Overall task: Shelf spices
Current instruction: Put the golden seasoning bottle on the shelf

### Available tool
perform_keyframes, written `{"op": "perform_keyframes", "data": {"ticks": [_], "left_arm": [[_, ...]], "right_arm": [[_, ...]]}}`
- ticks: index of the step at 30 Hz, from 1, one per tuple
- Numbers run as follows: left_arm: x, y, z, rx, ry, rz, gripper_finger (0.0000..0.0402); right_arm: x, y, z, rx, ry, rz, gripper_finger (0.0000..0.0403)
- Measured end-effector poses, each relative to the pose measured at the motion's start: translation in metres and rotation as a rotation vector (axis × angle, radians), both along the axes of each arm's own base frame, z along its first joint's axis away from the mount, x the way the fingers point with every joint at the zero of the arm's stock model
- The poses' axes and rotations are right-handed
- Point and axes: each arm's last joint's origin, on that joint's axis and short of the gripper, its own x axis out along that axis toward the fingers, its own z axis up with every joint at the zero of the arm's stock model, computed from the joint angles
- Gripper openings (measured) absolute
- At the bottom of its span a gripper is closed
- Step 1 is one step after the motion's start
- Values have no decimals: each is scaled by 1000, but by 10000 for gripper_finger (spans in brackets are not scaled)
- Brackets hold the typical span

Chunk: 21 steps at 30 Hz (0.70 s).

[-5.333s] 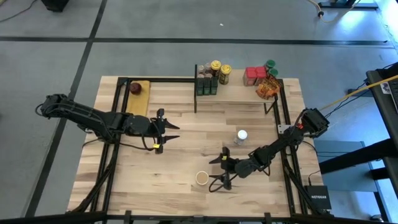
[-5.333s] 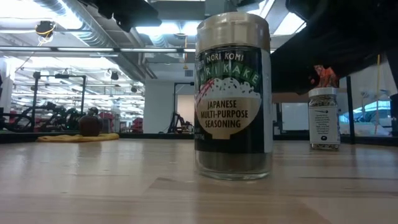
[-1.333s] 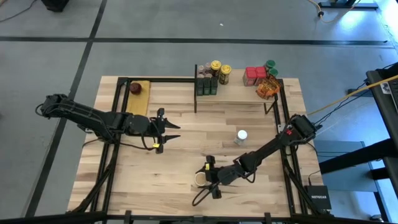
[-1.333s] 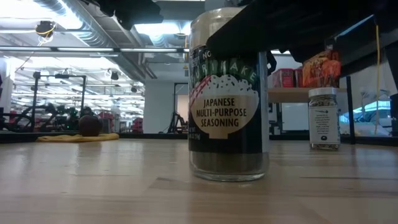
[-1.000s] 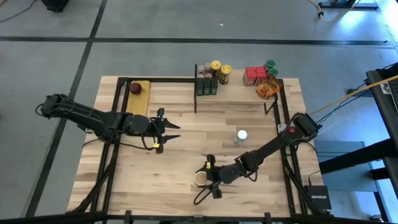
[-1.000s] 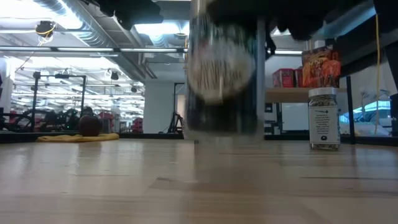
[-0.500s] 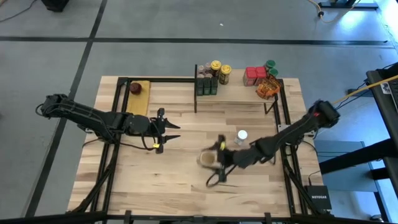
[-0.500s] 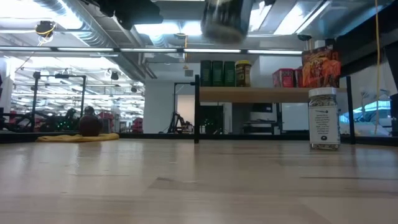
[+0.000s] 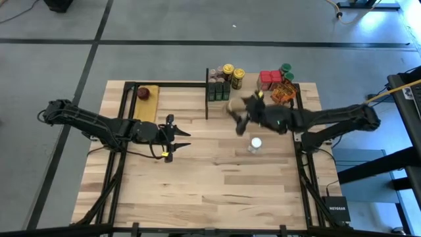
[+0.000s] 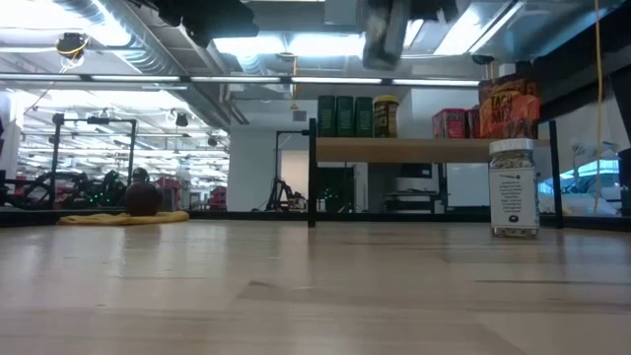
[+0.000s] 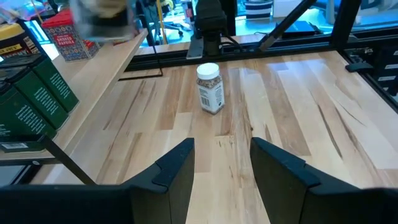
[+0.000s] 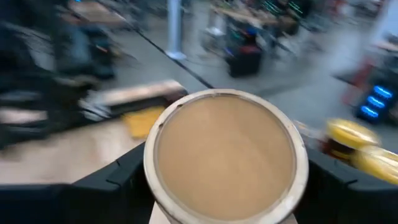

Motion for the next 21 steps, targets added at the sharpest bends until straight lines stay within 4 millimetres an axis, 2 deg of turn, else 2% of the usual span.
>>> {"op": "perform_keyframes", "data": {"ticks": [6, 11, 15, 21], "left_arm": [[0, 0, 0, 0, -1, 0, 150], [0, 0, 0, 0, -2, 0, 150], [0, 0, 0, 0, -1, 0, 150], [0, 0, 0, 0, 0, 0, 150]], "right_arm": [[-6, -48, 6, 125, 123, -148, 283], [-5, -70, 4, 159, 137, -211, 284], [2, -86, -14, 217, 209, -243, 284], [6, -106, -25, 276, 211, -293, 284]]}}
